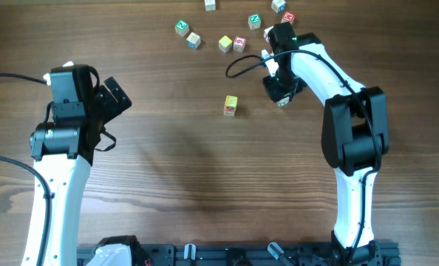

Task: Form a tower
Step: 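Lift the red I block and carry it above the block stack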

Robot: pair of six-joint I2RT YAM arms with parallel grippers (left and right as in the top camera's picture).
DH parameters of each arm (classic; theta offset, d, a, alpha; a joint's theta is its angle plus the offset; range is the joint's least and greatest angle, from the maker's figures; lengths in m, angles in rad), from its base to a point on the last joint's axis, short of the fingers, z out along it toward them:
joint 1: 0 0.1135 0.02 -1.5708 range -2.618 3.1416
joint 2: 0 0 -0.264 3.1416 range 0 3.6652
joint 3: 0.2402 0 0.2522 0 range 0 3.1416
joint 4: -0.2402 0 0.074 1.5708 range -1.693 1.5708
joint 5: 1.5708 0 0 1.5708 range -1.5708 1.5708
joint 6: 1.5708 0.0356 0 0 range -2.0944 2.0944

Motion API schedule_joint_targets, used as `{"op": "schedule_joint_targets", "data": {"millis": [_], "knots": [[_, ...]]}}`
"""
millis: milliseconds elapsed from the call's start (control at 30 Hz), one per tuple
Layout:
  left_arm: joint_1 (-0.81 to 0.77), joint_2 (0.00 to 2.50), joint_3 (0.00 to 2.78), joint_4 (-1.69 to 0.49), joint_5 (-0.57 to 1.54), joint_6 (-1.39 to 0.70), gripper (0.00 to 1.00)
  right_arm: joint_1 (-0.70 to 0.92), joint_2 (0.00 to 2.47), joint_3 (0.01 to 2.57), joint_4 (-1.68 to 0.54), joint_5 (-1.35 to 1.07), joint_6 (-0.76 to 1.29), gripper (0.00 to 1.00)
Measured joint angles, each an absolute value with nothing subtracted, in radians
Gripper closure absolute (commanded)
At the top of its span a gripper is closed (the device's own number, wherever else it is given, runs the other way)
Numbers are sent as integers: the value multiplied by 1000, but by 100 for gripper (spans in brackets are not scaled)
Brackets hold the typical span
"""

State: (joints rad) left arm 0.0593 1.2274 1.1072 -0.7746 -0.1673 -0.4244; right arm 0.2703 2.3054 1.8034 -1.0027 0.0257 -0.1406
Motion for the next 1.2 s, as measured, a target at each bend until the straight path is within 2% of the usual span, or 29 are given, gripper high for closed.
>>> {"op": "schedule_joint_targets", "data": {"millis": [167,467,767,1000,1033,1200], "knots": [[59,1227,1107,-775,-167,-424,0,270,2305,1825,-945,23,-43,95],[59,1227,1107,-775,-167,-424,0,270,2230,1987,-947,-121,148,95],[59,1227,1107,-776,-167,-424,0,282,1730,2015,-1044,-144,198,95],[59,1227,1107,-778,-158,-424,0,465,1336,1983,-1201,139,275,95],[59,1227,1107,-778,-151,-424,0,490,1297,1930,-1182,178,316,95],[59,1227,1107,-778,-132,-424,0,657,1257,1390,-615,381,424,95]]}}
